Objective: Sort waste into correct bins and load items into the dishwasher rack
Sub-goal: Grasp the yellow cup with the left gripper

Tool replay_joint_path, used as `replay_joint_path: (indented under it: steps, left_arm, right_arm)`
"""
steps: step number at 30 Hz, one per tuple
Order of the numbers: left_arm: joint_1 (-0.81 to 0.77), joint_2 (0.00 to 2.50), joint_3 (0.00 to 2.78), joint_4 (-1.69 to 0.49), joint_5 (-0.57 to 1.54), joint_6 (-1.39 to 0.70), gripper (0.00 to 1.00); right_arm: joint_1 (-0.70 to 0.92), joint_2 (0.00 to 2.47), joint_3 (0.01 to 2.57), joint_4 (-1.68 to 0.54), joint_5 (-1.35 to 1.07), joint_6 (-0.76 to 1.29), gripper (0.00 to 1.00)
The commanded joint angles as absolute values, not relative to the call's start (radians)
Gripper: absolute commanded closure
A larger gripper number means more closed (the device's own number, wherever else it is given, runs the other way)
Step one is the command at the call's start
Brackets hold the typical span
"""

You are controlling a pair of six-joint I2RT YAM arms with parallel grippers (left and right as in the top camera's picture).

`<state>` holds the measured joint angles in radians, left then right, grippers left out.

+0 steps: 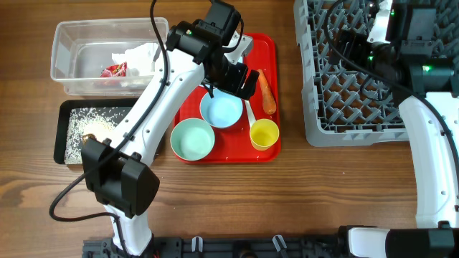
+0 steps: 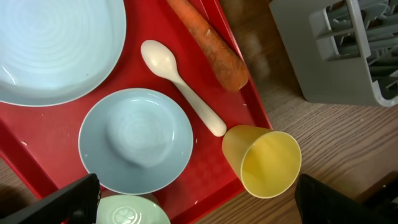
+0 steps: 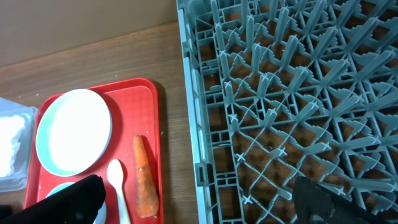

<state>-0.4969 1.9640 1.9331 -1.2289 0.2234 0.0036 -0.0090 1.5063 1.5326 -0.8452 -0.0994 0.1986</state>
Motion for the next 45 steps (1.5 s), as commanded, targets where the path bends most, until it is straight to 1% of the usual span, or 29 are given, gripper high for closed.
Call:
replay_joint_path:
  steps: [1,5,8,11,13,15,18,21,23,28,31,35,36,37,38,40,41,42,45]
  left_arm:
    - [-0.502,1.977,1.928,-1.232,0.244,0.022,0.00]
    - [-0.502,1.977,1.928,-1.236,0.258,0.022,0.00]
    - [-0.503,1.977,1.928,-1.279,0.296,0.023,0.00]
    - [-0.527,1.977,1.921,-1.293,0.304,0.025,0.00]
    - [-0.559,1.977,1.882,-1.291,0.307,0.103,0.00]
    - [-0.596,1.977,1.831,-1.291,0.306,0.128,0.00]
    - [-0.622,1.977,1.792,-1.279,0.306,0.128,0.00]
    - [-0.651,1.977,1.735,-1.204,0.305,0.127,0.00]
    - [-0.661,1.977,1.705,-1.164,0.300,0.125,0.06]
    - [-0.661,1.977,1.663,-1.097,0.283,0.051,0.09]
    - [-0.662,1.977,1.602,-1.039,0.276,-0.011,0.19]
    - [-0.662,1.977,1.556,-0.983,0.273,-0.049,0.27]
    - [-0.662,1.977,1.549,-0.966,0.272,-0.072,0.32]
    - [-0.663,1.977,1.531,-0.929,0.272,-0.126,0.41]
    - [-0.665,1.977,1.516,-0.907,0.272,-0.148,0.48]
    - [-0.667,1.977,1.505,-0.902,0.272,-0.147,0.53]
    - [-0.667,1.977,1.505,-0.900,0.272,-0.147,0.58]
    - [-0.667,1.977,1.505,-0.901,0.272,-0.147,0.61]
    - [-0.667,1.977,1.505,-0.897,0.268,-0.173,0.65]
  right_arm:
    - [-0.003,1.515,1.546,-0.845,-0.089,0.212,0.00]
    - [-0.003,1.515,1.546,-0.846,-0.089,0.213,0.00]
    - [-0.003,1.515,1.546,-0.846,-0.089,0.211,0.00]
    - [-0.003,1.515,1.546,-0.847,-0.089,0.212,0.00]
    - [-0.003,1.515,1.546,-0.847,-0.089,0.212,0.00]
    - [-0.003,1.515,1.546,-0.847,-0.089,0.212,0.00]
    - [-0.003,1.515,1.546,-0.847,-0.089,0.212,0.00]
    - [-0.003,1.515,1.546,-0.854,-0.089,0.211,0.00]
    - [-0.003,1.515,1.546,-0.854,-0.089,0.212,0.00]
    - [-0.003,1.515,1.546,-0.856,-0.089,0.212,0.00]
    - [-0.003,1.515,1.546,-0.857,-0.089,0.212,0.00]
    - [-0.003,1.515,1.546,-0.857,-0.089,0.212,0.00]
    - [-0.003,1.515,1.546,-0.857,-0.089,0.212,0.00]
    - [-0.003,1.515,1.546,-0.859,-0.089,0.212,0.00]
    - [-0.003,1.515,1.546,-0.862,-0.089,0.212,0.00]
    - [-0.003,1.515,1.546,-0.868,-0.089,0.211,0.00]
    - [-0.003,1.515,1.546,-0.868,-0.089,0.210,0.00]
    - [-0.003,1.515,1.546,-0.868,-0.089,0.210,0.00]
    - [-0.003,1.515,1.546,-0.868,-0.089,0.211,0.00]
